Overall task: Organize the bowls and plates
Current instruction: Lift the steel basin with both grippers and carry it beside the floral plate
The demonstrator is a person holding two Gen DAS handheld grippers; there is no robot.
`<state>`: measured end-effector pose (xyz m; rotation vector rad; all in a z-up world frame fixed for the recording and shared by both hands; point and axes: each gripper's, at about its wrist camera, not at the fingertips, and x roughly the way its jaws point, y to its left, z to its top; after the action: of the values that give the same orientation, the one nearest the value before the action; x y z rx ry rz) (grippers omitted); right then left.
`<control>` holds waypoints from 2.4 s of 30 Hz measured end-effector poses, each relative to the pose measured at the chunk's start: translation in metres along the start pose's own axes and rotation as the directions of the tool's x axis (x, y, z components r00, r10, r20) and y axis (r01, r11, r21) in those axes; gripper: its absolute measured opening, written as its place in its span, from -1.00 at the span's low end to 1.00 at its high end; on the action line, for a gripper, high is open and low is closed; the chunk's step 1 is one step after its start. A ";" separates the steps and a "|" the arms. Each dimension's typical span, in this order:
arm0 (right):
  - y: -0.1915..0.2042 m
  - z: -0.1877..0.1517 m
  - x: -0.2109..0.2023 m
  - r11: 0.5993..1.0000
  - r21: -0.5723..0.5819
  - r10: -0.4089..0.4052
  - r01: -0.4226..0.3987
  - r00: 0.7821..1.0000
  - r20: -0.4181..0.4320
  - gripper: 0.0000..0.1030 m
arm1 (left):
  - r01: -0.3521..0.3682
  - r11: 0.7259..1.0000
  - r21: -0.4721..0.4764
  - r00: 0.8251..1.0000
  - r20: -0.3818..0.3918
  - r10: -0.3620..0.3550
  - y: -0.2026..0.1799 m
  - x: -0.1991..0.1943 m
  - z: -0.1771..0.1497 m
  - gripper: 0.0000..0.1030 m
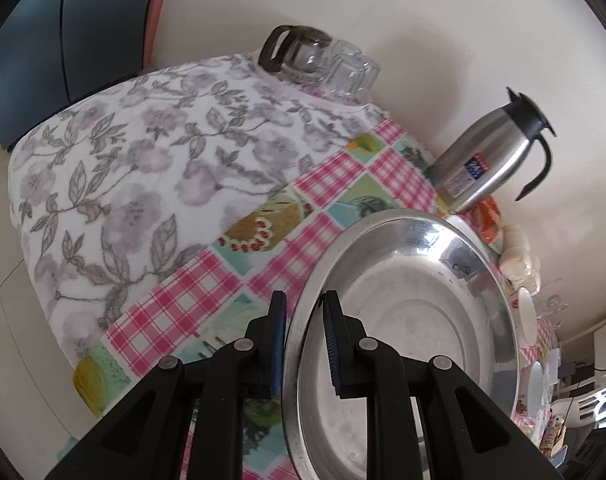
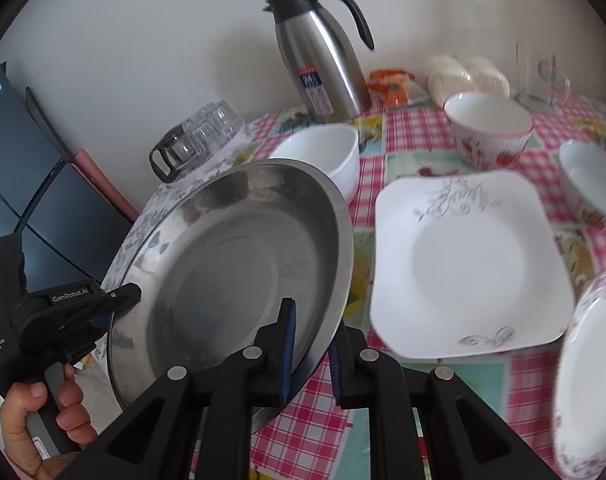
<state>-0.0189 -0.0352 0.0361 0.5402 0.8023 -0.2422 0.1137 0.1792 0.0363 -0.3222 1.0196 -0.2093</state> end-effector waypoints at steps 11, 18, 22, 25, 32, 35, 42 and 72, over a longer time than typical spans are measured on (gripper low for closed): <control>-0.034 0.011 -0.037 0.999 0.023 -0.030 0.029 0.998 0.054 -0.67 | 0.041 0.991 0.125 0.999 0.027 -0.045 -0.053 -0.014 -0.020 -0.63; -0.064 0.015 -0.058 0.997 0.052 -0.057 0.053 0.995 0.078 -0.66 | 0.069 0.981 0.182 0.997 0.007 -0.071 -0.086 -0.016 -0.037 -0.63; -0.082 0.016 -0.068 0.995 0.074 -0.079 0.073 0.993 0.087 -0.65 | 0.077 0.973 0.216 0.997 -0.007 -0.078 -0.105 -0.015 -0.049 -0.63; -0.096 0.018 -0.076 0.993 0.087 -0.094 0.086 0.991 0.092 -0.65 | 0.088 0.967 0.240 0.996 -0.020 -0.086 -0.118 -0.014 -0.057 -0.63; -0.127 0.017 -0.087 0.984 0.127 -0.138 0.125 0.986 0.097 -0.65 | 0.100 0.948 0.302 0.994 -0.061 -0.086 -0.150 -0.002 -0.074 -0.63; -0.141 0.017 -0.087 0.979 0.153 -0.151 0.136 0.984 0.092 -0.65 | 0.087 0.943 0.322 0.995 -0.080 -0.064 -0.162 0.007 -0.081 -0.63; -0.166 0.019 -0.076 0.966 0.188 -0.190 0.177 0.980 0.054 -0.65 | 0.068 0.935 0.349 0.992 -0.125 -0.026 -0.179 0.033 -0.091 -0.63; -0.173 0.024 -0.026 0.948 0.190 -0.253 0.256 0.967 -0.041 -0.64 | 0.017 0.952 0.305 0.983 -0.181 0.041 -0.173 0.077 -0.080 -0.63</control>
<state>-0.0913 -0.1932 0.0054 0.6224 0.8696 -0.5599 0.0801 -0.0203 -0.0020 -0.0137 1.1536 -0.3871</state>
